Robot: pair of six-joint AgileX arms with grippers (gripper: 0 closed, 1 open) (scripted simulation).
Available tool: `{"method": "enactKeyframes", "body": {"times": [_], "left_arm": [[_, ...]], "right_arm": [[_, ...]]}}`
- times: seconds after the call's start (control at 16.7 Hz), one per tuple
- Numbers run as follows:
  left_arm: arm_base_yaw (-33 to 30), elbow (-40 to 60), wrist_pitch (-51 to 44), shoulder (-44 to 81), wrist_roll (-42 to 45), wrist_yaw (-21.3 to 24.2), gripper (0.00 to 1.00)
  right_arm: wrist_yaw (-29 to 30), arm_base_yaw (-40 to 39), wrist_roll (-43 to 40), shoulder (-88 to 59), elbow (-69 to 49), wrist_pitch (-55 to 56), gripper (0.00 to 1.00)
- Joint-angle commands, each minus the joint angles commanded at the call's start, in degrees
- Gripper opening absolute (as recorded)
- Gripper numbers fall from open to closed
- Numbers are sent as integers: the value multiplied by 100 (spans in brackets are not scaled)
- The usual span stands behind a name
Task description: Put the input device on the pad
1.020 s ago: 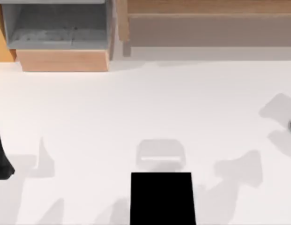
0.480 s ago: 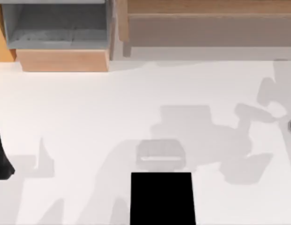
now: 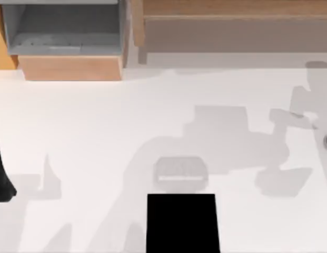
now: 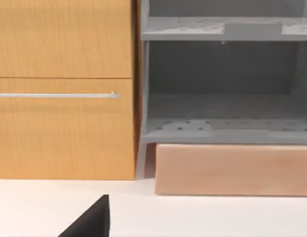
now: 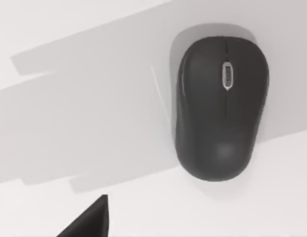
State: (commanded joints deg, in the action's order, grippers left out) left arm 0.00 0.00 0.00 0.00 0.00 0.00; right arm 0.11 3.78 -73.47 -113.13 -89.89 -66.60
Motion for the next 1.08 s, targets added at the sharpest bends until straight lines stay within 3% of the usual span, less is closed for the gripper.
{"method": "enactKeyframes", "body": {"times": [0.24, 0.66, 0.96, 1.08], "left_arm": [[0, 0, 0, 0, 0, 0, 100], [0, 0, 0, 0, 0, 0, 100], [0, 0, 0, 0, 0, 0, 100], [0, 0, 0, 0, 0, 0, 100]], "right_arm": [[1, -20, 24, -75, 189, 239, 100], [5, -13, 25, -684, 1207, 1924, 100], [5, -12, 22, -745, 1297, 2042, 100], [5, -12, 22, -745, 1297, 2042, 85]]}}
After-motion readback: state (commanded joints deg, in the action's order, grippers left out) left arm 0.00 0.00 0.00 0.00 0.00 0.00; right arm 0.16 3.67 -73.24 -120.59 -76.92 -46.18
